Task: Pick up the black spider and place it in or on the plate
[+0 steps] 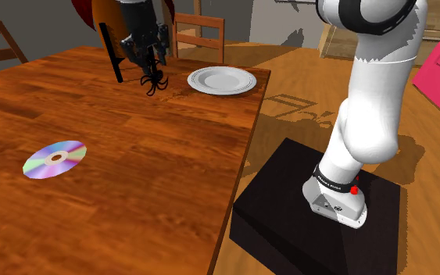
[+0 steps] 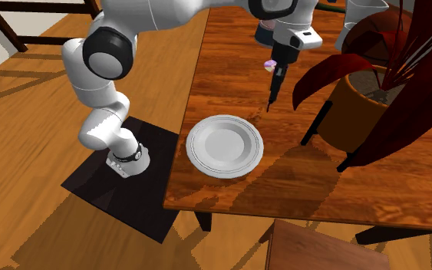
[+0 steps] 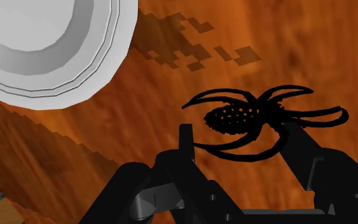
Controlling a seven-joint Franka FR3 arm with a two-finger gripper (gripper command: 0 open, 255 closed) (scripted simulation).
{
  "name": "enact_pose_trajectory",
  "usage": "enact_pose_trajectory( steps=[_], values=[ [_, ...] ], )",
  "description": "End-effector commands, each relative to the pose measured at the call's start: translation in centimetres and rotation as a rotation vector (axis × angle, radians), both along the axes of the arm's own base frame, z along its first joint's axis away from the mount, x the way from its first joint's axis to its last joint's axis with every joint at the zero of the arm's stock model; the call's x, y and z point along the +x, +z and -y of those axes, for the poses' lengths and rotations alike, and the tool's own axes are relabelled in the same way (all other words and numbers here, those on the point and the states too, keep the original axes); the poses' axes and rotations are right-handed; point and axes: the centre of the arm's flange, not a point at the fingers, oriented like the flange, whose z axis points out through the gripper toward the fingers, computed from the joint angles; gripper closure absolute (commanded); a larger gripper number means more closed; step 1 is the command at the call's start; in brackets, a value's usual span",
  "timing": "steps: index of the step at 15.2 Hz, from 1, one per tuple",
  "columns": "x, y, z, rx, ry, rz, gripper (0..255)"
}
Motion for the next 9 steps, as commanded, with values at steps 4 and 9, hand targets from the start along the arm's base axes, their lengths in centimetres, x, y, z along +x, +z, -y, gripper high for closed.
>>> enact_pose_trajectory(
  steps=[4,9],
  values=[
    [-1.0,1.0,3.9,0.000,0.000,0.000,255],
    [-2.6,1.5,10.3,0.000,0.000,0.000,255]
  ],
)
